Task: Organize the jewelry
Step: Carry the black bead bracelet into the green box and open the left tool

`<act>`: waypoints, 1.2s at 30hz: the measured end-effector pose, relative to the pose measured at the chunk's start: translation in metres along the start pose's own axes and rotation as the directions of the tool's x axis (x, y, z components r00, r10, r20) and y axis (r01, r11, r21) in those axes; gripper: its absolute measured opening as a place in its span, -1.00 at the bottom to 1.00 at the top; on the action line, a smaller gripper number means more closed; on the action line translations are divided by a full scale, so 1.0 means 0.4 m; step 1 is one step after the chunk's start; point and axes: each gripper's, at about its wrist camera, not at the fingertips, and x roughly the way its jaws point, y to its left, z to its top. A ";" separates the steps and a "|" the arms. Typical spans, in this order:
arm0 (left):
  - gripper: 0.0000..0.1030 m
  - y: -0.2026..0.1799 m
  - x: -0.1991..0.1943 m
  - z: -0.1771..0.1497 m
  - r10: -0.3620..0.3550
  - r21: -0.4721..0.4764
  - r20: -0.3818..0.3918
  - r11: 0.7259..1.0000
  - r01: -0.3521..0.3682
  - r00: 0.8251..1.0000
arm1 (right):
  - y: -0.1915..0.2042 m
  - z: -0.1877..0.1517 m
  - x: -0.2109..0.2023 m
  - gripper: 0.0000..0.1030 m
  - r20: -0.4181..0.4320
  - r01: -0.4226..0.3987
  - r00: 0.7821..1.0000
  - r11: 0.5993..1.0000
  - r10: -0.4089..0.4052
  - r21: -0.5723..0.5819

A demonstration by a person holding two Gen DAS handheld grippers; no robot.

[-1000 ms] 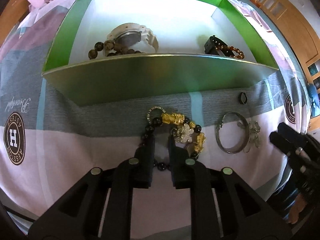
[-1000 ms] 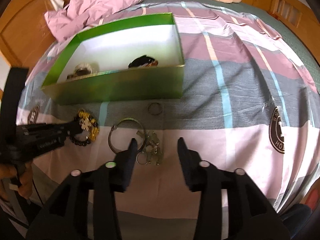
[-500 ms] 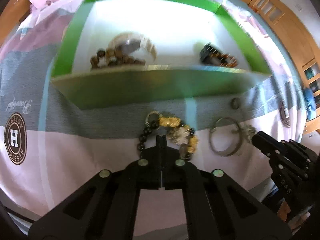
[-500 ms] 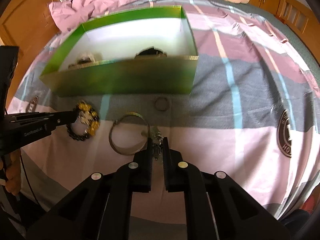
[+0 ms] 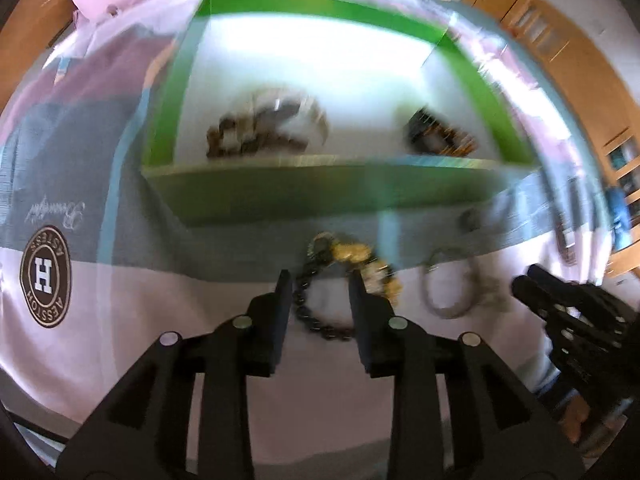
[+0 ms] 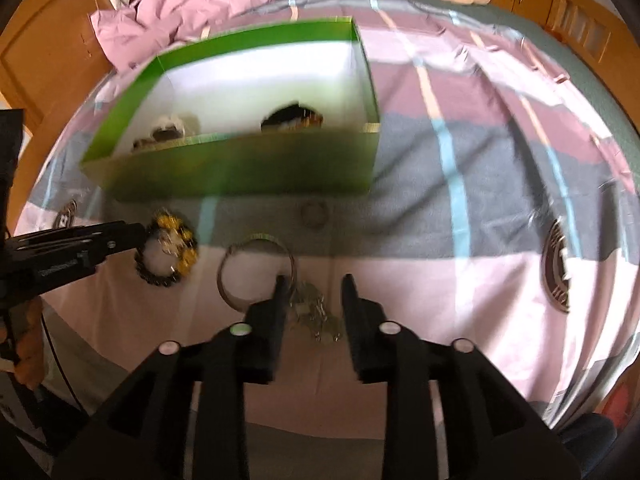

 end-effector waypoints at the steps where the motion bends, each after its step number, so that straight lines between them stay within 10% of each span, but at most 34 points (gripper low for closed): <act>1: -0.39 -0.002 0.021 -0.001 0.016 0.005 -0.018 1.000 -0.016 1.000 | 0.004 -0.006 0.010 -0.36 -0.014 0.008 1.000 1.000 -0.009 -0.012; 7: -0.23 -0.022 0.048 0.001 0.041 0.030 -0.016 0.999 -0.040 0.999 | 0.017 -0.025 0.066 -0.37 -0.047 0.030 0.998 0.998 -0.033 -0.053; 10: -0.70 -0.016 0.048 0.003 0.087 0.033 -0.016 0.996 -0.086 0.996 | 0.024 -0.029 0.071 -0.70 -0.038 0.016 0.999 0.998 -0.018 -0.068; 21: -0.81 -0.019 -0.128 0.013 -0.054 0.006 0.093 0.999 0.054 0.994 | 0.014 0.002 -0.068 -0.72 0.090 -0.033 0.995 0.999 0.036 -0.037; 29: -0.81 -0.082 -0.330 0.105 -0.157 0.090 0.263 0.986 0.138 0.952 | 0.026 0.114 -0.202 -0.72 0.238 -0.062 0.968 0.996 0.077 -0.067; 36: -0.81 -0.038 -0.279 0.201 -0.144 0.059 0.292 0.989 0.133 0.946 | 0.056 0.232 -0.127 -0.72 0.247 -0.064 0.966 0.995 0.083 -0.083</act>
